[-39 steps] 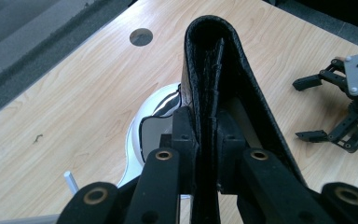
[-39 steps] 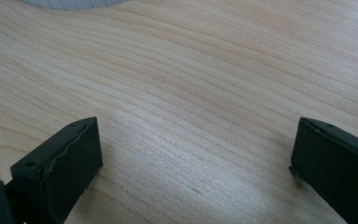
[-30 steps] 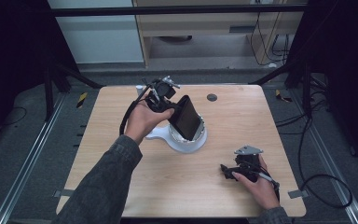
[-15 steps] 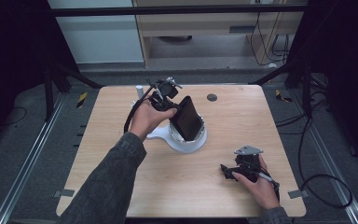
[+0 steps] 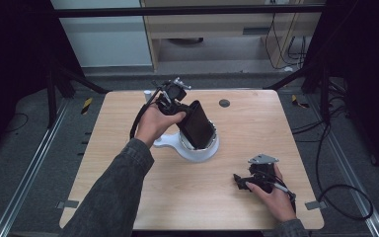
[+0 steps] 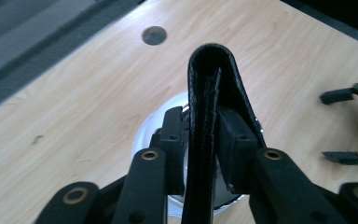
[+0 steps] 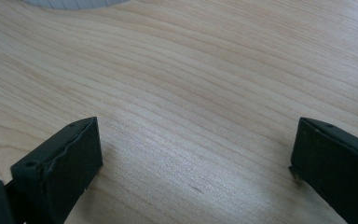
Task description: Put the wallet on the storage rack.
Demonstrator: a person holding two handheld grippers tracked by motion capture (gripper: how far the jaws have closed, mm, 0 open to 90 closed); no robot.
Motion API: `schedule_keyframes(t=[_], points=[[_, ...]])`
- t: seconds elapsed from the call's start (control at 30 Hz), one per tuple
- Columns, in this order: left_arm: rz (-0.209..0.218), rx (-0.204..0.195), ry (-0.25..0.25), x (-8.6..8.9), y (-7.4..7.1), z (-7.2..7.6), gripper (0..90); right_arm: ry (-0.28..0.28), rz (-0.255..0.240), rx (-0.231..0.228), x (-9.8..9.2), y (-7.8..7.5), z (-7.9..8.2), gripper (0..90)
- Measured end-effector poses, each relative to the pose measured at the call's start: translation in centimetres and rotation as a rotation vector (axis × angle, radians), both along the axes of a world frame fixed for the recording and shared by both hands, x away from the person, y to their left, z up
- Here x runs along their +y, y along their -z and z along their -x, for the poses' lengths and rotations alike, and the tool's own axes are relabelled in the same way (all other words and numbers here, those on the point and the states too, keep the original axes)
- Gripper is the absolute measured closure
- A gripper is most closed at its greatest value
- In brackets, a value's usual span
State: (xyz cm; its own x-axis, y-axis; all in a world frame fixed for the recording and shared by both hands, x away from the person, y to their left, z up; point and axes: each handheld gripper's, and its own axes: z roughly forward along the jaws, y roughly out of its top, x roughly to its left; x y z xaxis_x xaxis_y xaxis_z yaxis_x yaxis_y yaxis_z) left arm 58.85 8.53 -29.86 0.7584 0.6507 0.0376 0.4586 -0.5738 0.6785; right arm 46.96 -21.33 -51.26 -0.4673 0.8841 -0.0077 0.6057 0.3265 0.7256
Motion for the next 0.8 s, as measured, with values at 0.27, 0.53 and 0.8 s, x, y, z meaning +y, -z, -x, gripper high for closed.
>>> schedule_keyframes(t=[0.27, 0.53, 0.8], points=[[0.008, -0.041, -0.023, 0.54, -0.84, 0.25, 77.7, -0.002, -0.001, -0.002, -0.01, 0.02, 0.00, 1.9], [0.019, -0.031, -0.028, 0.87, -0.86, -0.03, 76.2, -0.002, -0.002, -0.002, 0.00, 0.02, 0.01, 1.9], [0.020, -0.062, -0.027, 0.79, -1.18, 0.34, 72.6, -0.002, 0.000, -0.002, -0.01, 0.02, 0.03, 1.9]])
